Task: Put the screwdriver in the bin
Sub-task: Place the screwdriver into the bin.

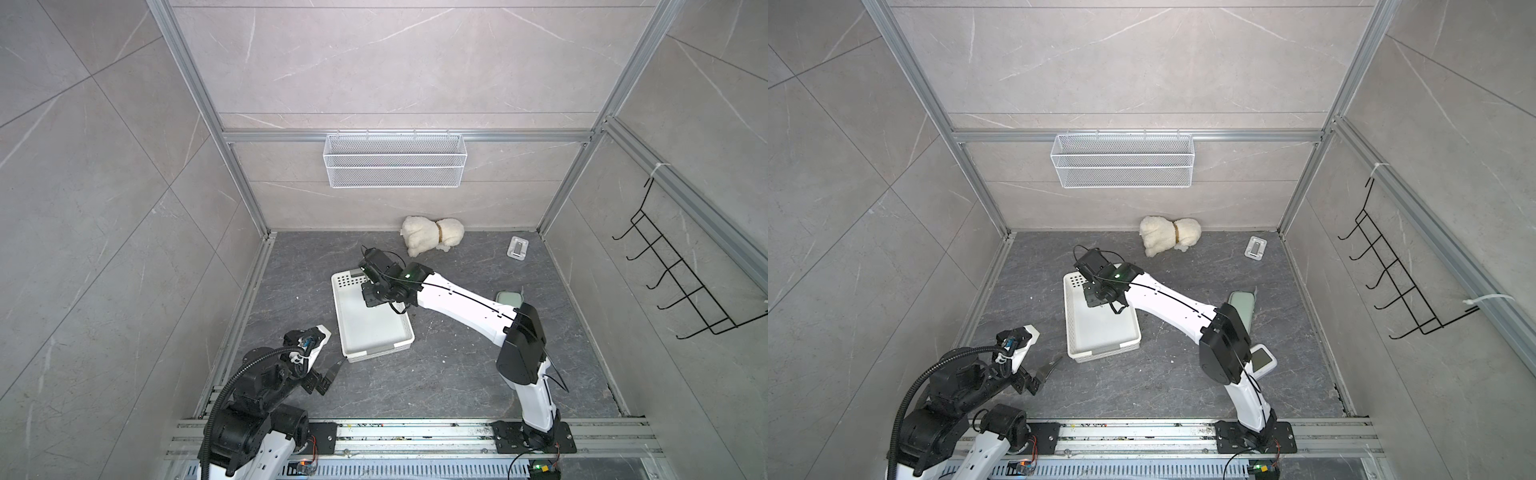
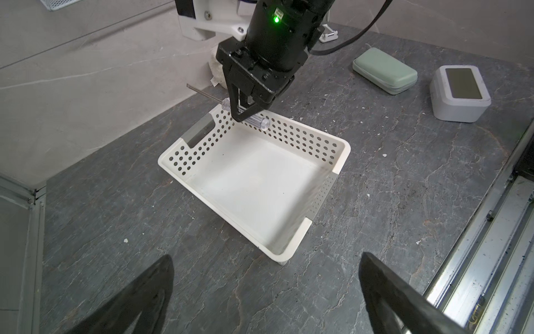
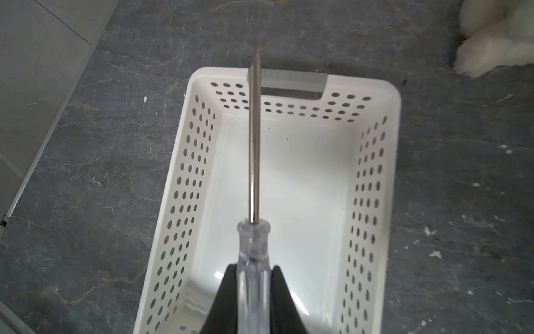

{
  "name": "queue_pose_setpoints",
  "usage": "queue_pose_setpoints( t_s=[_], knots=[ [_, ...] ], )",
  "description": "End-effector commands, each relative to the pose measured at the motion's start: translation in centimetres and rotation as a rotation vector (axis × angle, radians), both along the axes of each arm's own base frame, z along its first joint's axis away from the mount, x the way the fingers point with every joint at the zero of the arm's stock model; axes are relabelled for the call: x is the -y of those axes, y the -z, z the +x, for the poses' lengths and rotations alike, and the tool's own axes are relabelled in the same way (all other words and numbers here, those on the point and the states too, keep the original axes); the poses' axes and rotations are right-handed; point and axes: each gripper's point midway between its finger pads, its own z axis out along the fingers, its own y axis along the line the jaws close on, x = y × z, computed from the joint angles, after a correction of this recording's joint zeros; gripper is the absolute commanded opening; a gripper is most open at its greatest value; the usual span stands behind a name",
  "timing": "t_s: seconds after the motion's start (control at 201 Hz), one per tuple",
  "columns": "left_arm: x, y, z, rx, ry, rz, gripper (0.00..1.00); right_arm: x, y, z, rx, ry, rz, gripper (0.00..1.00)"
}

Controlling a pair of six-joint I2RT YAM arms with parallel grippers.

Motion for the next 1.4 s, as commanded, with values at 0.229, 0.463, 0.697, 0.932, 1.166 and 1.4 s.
queue_pose_setpoints(
  t_s=[0.229,0.463,0.697,0.932,1.166,1.4],
  knots=[
    [0.4,0.1,-0.3,-0.032,0.042,0.036,1.0,-2.7,6.2,0.6,-0.098,-0.049,-0.07,0.0],
    [0.6,0.0,-0.2,-0.04,0.057,0.036,1.0,-3.9,10.0,0.9,-0.144,-0.073,-0.108,0.0],
    [0.7,-0.3,-0.1,-0.028,0.055,0.028,1.0,-4.3,11.3,1.4,-0.164,-0.093,-0.128,0.12],
    [0.7,-0.4,0.0,-0.019,0.055,0.027,1.0,-4.1,8.1,2.0,-0.115,-0.095,-0.103,0.27],
    [0.6,-0.8,0.6,0.004,0.032,0.01,1.0,-3.5,4.9,1.9,-0.07,-0.096,-0.08,0.49],
    [0.0,-0.5,2.4,0.024,-0.058,-0.023,1.0,-1.3,0.8,1.9,0.026,-0.072,-0.042,0.86]
  ],
)
